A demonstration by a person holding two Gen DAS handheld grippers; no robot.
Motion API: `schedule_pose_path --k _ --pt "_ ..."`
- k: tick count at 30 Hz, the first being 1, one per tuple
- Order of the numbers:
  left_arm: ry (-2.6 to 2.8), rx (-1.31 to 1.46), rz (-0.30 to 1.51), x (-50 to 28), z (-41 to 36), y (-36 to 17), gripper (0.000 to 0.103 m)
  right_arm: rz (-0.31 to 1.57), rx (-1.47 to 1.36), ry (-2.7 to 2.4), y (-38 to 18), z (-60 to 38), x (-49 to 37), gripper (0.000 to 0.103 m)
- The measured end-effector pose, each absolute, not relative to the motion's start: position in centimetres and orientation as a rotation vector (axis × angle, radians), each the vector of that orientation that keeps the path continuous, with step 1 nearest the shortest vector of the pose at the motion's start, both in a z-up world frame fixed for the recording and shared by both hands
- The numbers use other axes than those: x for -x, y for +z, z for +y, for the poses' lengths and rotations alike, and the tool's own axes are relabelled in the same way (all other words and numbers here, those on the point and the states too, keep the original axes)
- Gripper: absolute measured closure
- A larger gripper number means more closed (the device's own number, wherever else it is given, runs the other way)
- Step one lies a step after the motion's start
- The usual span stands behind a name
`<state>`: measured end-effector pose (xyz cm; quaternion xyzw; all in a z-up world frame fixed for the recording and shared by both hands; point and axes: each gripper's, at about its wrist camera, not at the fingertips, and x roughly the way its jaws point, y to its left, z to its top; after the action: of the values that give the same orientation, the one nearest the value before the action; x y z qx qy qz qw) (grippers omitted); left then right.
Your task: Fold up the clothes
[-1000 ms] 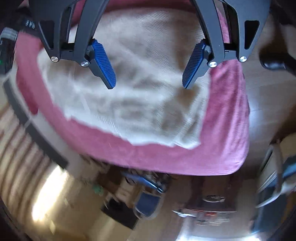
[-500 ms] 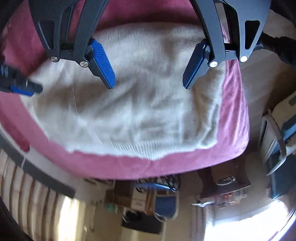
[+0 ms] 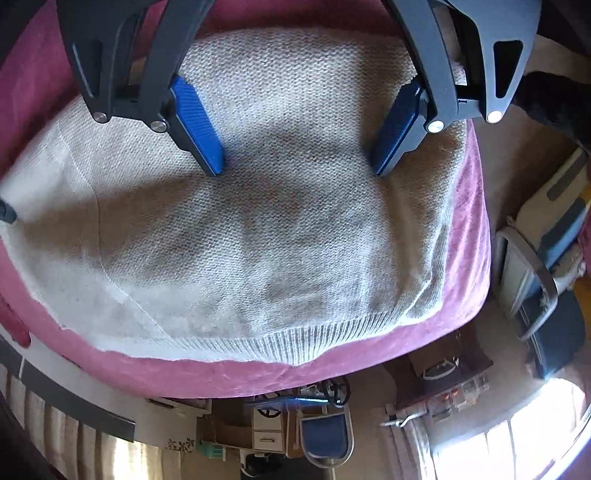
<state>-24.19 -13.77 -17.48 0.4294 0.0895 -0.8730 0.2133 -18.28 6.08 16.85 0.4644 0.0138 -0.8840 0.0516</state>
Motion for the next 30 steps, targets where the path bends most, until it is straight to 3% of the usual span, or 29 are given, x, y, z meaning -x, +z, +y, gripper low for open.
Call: schedule_pose_path --k 3,7,19,30 --pt "-2.446 -1.213 0.323 24.0 -14.7 -16.9 0.018 -0.044 -1.401 -2.669 20.6 4.2 15.4 0.049" --pt "-2.486 -1.230 0.390 22.2 -14.5 -16.0 0.018 -0.032 -1.442 -2.586 24.1 1.0 9.9 0.028" --pt "-2.474 -1.219 0.345 15.9 -12.2 -11.6 0.018 -0.014 -1.664 -2.416 31.0 -7.9 -4.5 0.027" --pt "-2.402 -1.202 0.388 14.6 -13.9 -8.4 0.018 0.363 -1.363 -2.524 45.5 -21.6 -13.3 0.026"
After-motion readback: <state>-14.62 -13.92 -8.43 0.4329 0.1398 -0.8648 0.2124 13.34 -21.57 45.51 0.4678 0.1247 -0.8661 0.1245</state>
